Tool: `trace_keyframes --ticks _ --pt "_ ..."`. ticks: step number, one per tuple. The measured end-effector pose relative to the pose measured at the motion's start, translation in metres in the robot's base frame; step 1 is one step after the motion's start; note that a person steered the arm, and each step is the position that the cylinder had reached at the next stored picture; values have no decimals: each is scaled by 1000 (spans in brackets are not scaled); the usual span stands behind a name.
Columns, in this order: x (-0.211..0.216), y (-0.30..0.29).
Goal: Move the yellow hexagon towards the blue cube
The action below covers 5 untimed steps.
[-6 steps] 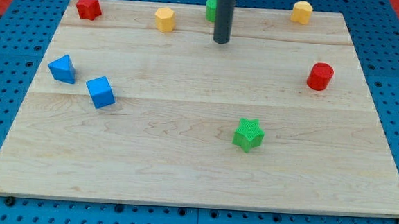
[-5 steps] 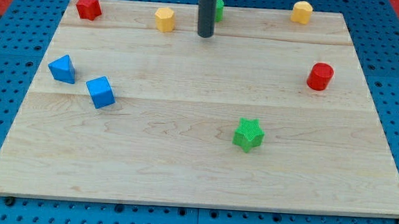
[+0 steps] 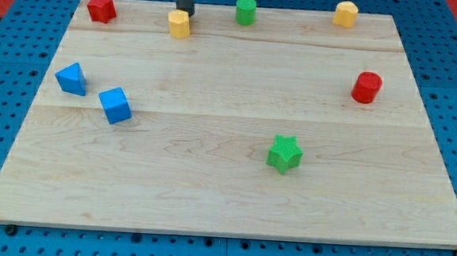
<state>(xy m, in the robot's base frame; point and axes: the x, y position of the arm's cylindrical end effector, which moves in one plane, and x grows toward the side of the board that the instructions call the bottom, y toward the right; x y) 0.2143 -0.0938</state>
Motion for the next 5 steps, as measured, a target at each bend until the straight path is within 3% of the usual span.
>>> trace_keyframes --ticks 2,5 --pt "17 -3" --pt "112 -5"
